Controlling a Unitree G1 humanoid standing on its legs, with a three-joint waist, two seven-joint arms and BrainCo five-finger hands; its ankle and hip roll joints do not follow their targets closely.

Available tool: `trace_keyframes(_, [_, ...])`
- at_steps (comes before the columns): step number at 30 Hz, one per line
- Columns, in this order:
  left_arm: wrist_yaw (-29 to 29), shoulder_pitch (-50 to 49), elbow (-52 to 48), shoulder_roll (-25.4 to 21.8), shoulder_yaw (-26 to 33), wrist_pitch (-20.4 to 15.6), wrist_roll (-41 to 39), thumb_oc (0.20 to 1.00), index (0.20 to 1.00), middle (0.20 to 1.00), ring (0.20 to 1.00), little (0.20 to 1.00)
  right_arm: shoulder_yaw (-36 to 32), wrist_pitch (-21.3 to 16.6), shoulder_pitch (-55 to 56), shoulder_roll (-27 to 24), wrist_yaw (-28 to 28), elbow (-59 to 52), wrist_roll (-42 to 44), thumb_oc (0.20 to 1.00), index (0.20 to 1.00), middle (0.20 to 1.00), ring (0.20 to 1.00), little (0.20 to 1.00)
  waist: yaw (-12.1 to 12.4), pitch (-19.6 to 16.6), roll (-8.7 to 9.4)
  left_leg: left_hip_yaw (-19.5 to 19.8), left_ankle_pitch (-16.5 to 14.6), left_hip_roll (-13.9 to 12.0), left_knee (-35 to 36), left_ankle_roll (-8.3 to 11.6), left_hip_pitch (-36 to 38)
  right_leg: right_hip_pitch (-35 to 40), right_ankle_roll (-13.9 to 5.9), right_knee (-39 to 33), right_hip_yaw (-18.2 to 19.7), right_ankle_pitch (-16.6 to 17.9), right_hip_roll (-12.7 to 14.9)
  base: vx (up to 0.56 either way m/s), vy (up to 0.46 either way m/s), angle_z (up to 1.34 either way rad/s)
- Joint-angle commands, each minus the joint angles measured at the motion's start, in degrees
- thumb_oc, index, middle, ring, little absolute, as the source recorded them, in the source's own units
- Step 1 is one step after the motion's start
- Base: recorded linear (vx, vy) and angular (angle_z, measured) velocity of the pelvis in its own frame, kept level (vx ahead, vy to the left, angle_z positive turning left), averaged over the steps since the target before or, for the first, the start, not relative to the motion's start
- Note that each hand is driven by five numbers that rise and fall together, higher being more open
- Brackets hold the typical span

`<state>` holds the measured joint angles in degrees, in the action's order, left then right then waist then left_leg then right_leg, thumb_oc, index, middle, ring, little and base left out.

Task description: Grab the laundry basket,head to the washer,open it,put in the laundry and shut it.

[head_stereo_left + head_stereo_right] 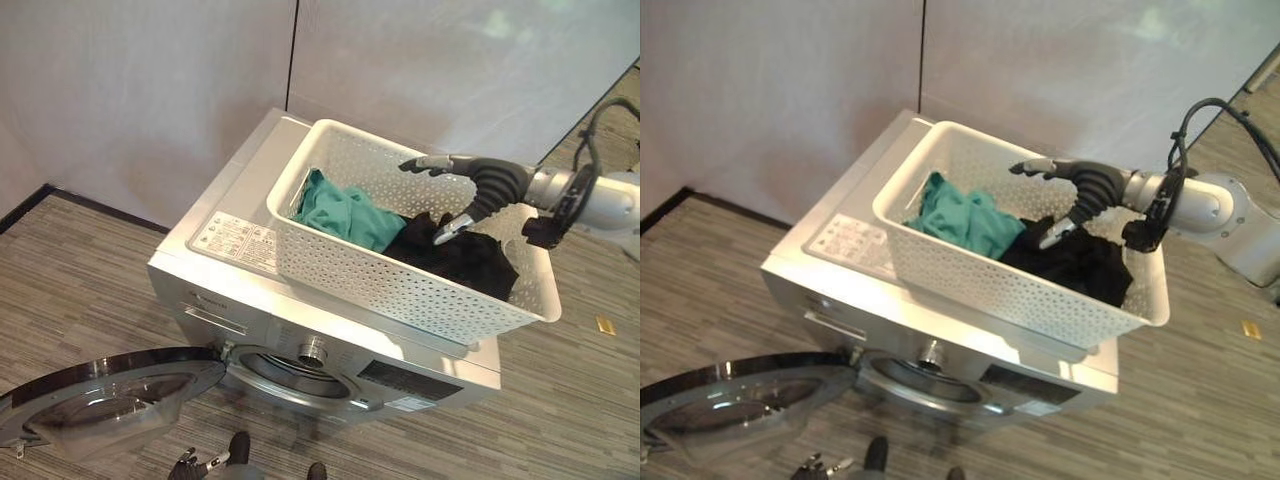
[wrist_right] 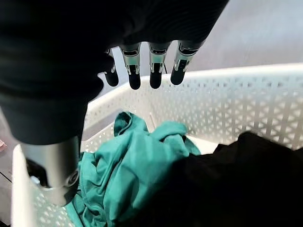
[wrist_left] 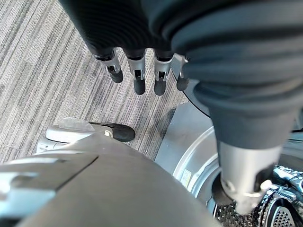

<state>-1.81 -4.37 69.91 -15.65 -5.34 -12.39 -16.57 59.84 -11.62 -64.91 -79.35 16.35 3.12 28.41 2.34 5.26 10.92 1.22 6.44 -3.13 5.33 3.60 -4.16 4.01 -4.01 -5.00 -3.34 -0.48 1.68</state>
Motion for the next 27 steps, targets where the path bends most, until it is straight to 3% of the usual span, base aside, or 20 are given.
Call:
trace_keyframes(1, [0.5, 1.9, 0.4, -0.6, -2.2, -2.4, -1.8, 1.0, 1.0, 1.0, 1.0, 1.0, 1.4, -0.2, -4.7, -0.9, -0.9, 2.5, -0.1, 1.0, 1.0, 1.0, 1.0, 1.0, 2.4, -0.1, 0.87, 1.3, -4.4, -3.2, -0.3, 2.26, 1.0, -4.2, -5.09, 0.0, -4.0, 2.4, 5.2, -0.01, -0.001, 0.1])
trace_keyframes(12, [-0.3, 1.1, -3.1, -0.7, -4.4, -3.9, -3.7, 1.0, 1.0, 1.0, 1.0, 1.0, 3.5, 1.2, -7.8, 8.4, -1.7, 14.3, -0.9, 1.0, 1.0, 1.0, 1.0, 1.0, 5.0, 1.1, 0.43, 3.0, -3.8, -2.5, -0.3, 2.06, -0.5, -4.8, -5.13, 0.0, -5.4, 2.7, 5.6, -0.01, 0.006, 0.09])
trace_keyframes(14, [-0.3, 1.2, -5.7, -1.5, -5.6, -4.4, -5.5, 1.0, 1.0, 1.0, 1.0, 1.0, 4.3, 2.1, -9.8, 12.4, -2.4, 19.8, -0.8, 1.0, 1.0, 1.0, 1.0, 1.0, 6.9, 2.2, 0.46, 4.7, -3.1, -2.0, -0.3, 1.97, -2.3, -5.4, -5.09, 0.0, -6.7, 2.7, 5.7, -0.05, -0.014, 0.23])
trace_keyframes(20, [-0.3, 2.6, -6.9, -2.3, -6.8, -4.2, -7.7, 1.0, 1.0, 1.0, 1.0, 1.0, 5.5, 4.7, -11.9, 20.6, -3.4, 29.4, -6.9, 1.0, 1.0, 1.0, 1.0, 1.0, 10.2, 4.8, 1.28, 8.6, -1.6, -1.0, -0.3, 2.0, -6.5, -7.3, -4.79, 0.0, -9.6, 2.6, 5.6, -0.05, -0.022, 0.46])
trace_keyframes(27, [-0.6, 4.9, -6.5, -3.4, -6.9, -3.4, -8.1, 1.0, 1.0, 1.0, 1.0, 1.0, 5.4, 8.8, -8.7, 26.5, -2.1, 41.2, -19.8, 1.0, 1.0, 1.0, 1.0, 1.0, 11.7, 6.8, 2.6, 10.9, -1.0, -0.8, -0.3, 2.08, -8.4, -8.0, -4.25, 0.0, -10.8, 2.1, 5.0, -0.02, -0.033, 0.15])
